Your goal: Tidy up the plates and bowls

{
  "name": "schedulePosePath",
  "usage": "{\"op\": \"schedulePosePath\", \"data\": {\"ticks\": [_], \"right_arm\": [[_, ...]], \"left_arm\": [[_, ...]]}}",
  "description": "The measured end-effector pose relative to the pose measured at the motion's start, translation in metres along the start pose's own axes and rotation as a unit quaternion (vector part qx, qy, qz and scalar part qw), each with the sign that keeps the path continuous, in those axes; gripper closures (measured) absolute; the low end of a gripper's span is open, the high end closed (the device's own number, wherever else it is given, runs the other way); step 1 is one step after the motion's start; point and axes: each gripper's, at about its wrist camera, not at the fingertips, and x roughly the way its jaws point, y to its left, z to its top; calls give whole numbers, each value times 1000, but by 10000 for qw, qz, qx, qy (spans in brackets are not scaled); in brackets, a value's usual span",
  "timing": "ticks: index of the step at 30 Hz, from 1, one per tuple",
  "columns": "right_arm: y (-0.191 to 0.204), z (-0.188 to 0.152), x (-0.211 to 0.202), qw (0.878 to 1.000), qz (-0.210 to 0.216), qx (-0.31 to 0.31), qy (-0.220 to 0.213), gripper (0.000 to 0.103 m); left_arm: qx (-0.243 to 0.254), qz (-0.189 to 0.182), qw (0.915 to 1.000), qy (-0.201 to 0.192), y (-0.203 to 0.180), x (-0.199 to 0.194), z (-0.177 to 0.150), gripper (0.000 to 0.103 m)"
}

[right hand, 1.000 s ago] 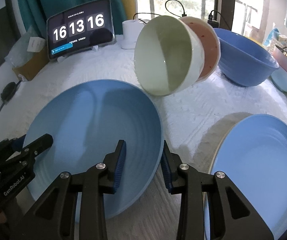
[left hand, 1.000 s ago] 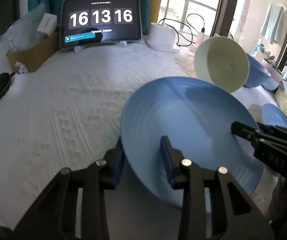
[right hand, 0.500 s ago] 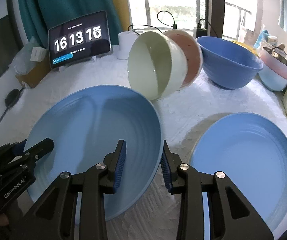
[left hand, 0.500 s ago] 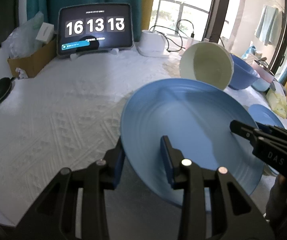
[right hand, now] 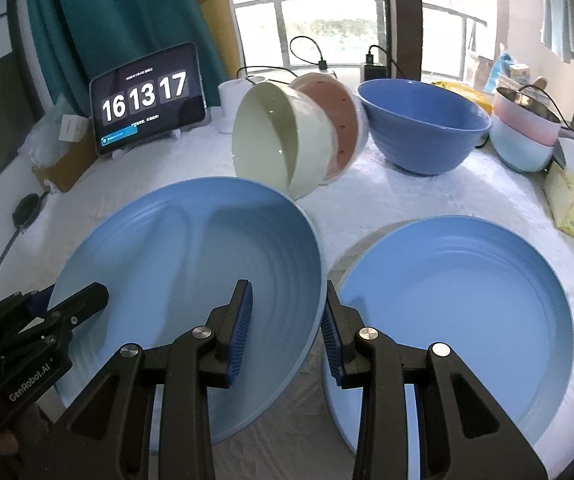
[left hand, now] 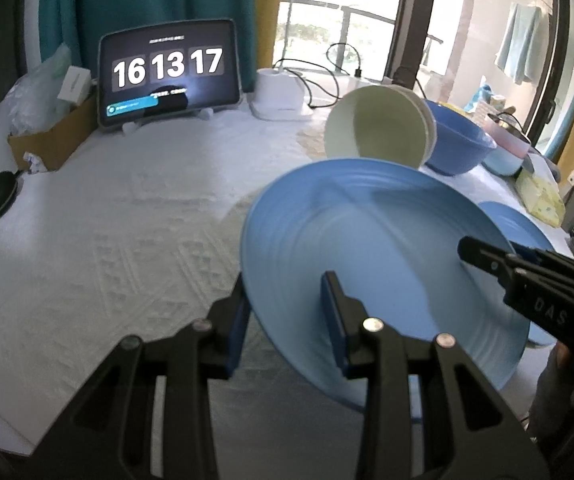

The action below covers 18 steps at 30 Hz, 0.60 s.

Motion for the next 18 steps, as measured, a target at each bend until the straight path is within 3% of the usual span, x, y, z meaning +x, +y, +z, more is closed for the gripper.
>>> {"op": "schedulePosePath", "data": {"ticks": [18], "right_arm": [[-45, -10, -26, 9990, -135, 380, -193, 67]], "left_arm": [[420, -176, 9990, -23, -51, -5, 1, 67]]}}
